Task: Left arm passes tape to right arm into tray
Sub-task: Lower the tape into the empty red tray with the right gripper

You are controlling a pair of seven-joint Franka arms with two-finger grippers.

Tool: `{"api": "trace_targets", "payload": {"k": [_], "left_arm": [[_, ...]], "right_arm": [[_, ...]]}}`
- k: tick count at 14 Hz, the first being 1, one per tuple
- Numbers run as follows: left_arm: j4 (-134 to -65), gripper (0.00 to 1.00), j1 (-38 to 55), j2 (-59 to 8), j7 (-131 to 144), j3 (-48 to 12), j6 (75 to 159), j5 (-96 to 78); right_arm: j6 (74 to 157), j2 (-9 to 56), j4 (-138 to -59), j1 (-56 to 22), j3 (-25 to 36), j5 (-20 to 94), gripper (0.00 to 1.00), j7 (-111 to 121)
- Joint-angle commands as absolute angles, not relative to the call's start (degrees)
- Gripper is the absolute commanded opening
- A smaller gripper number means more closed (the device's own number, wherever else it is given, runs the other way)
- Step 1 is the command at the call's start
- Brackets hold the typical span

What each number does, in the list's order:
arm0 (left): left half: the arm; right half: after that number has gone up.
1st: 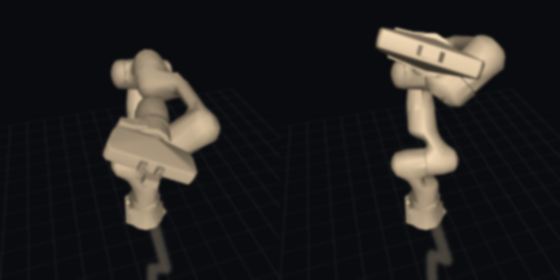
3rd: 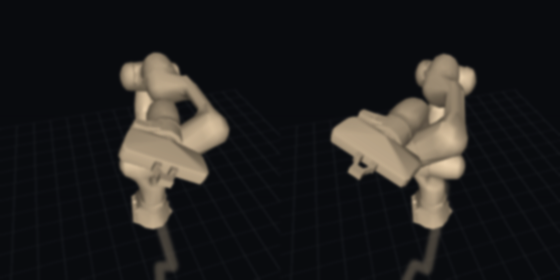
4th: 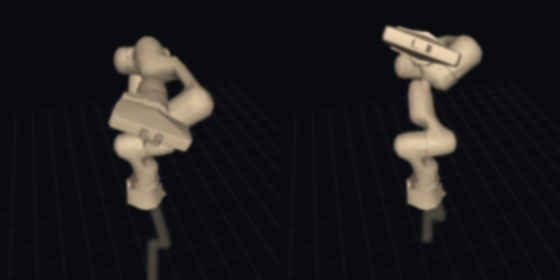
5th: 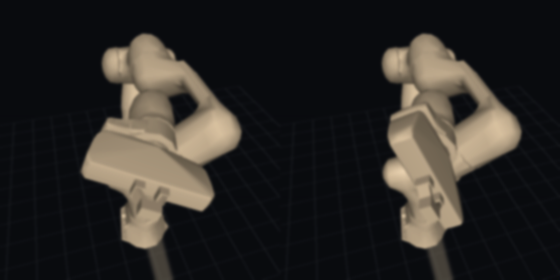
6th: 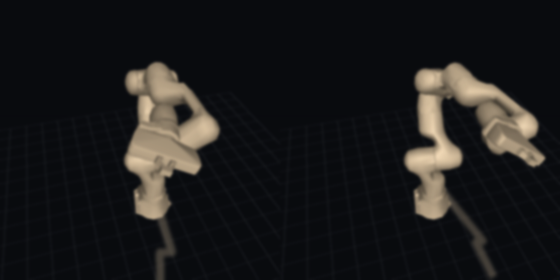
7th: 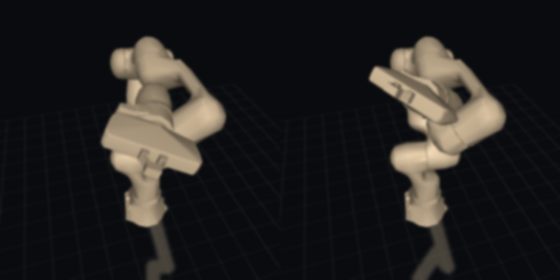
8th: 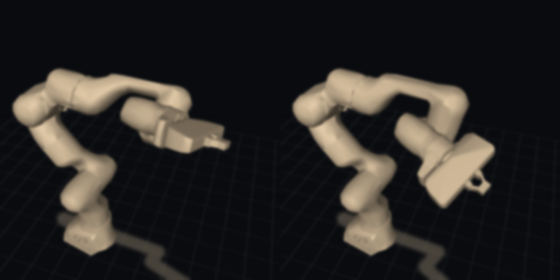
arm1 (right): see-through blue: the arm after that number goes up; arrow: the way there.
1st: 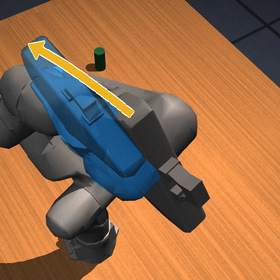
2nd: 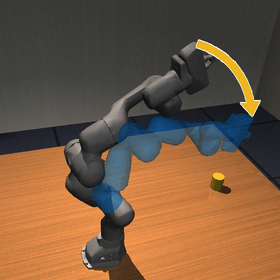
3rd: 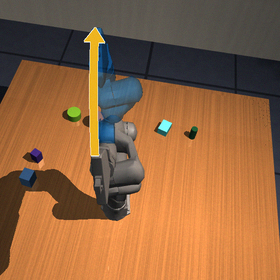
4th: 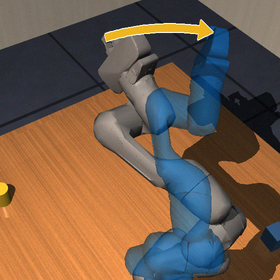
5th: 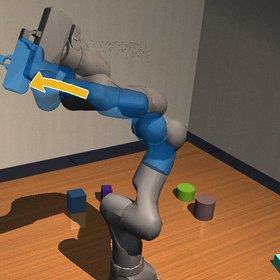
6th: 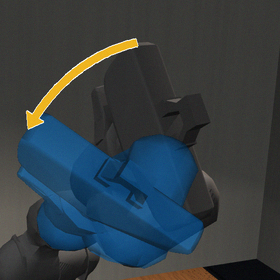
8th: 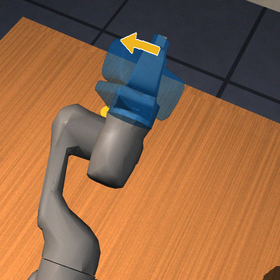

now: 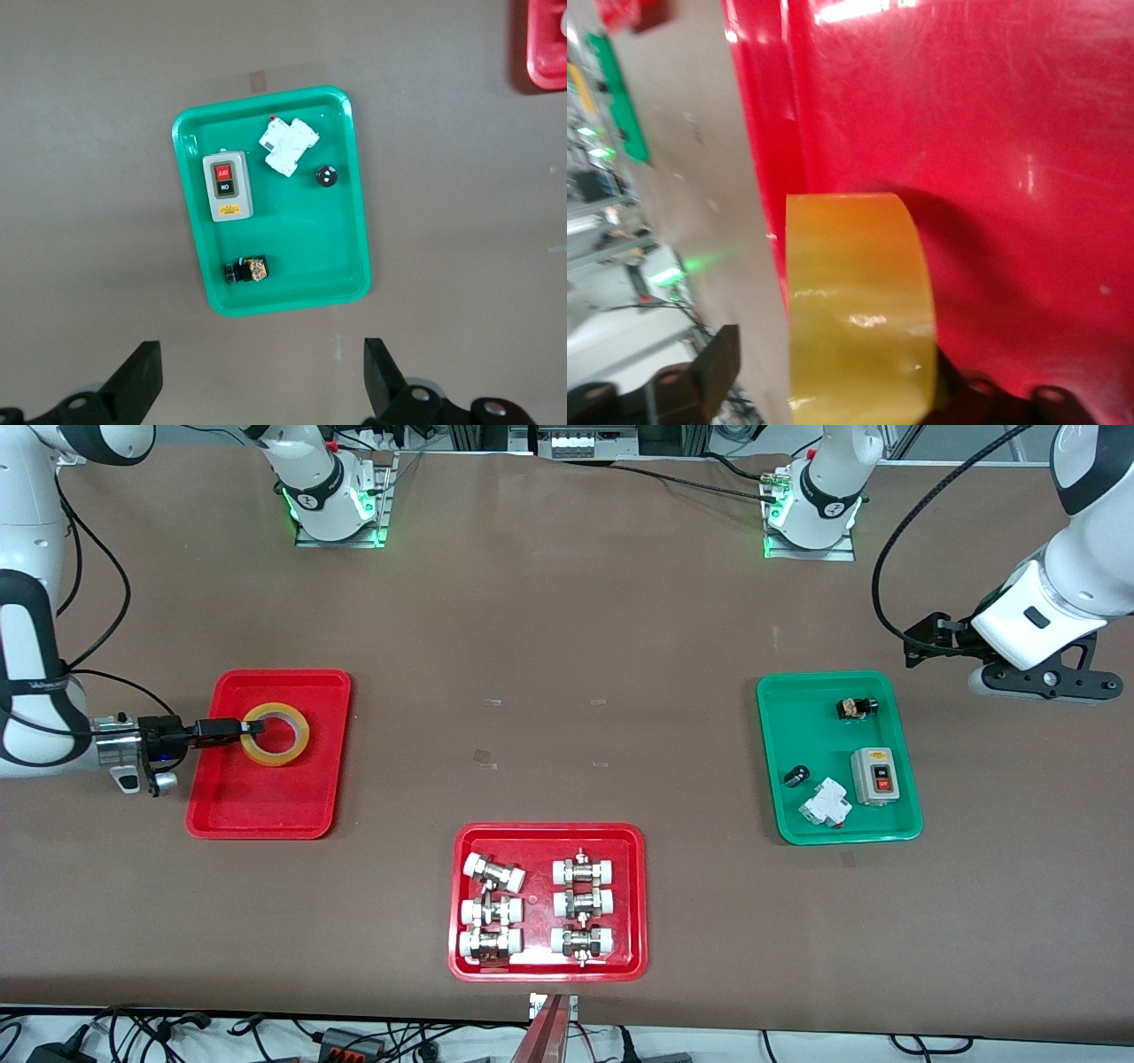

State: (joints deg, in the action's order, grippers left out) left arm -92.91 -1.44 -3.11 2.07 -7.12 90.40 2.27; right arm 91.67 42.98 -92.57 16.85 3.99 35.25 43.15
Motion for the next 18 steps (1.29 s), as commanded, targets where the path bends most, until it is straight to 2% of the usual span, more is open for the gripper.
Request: {"api": "trace_targets", "payload": {"k": [1, 8, 18], "left_arm": [[-93.0, 1.00, -2.2, -2.0, 3.7, -7.7, 90.3, 1.9], [-96.1, 1.00, -2.5, 1.0, 3.3, -7.6, 95.0, -0.6], [-96.3, 1.00, -2.9, 1.1, 4.0, -7.6, 94.7, -1.0]], "right_arm": [[93.4, 41.4, -92.3, 14.0, 4.0, 30.2, 1.00, 43.4], [98.6, 35.7, -92.1, 8.4, 4.1, 19.5, 1.00, 43.0], [100.6, 37.8, -93.7, 9.6, 4.0, 17.6, 1.00, 44.0]]}}
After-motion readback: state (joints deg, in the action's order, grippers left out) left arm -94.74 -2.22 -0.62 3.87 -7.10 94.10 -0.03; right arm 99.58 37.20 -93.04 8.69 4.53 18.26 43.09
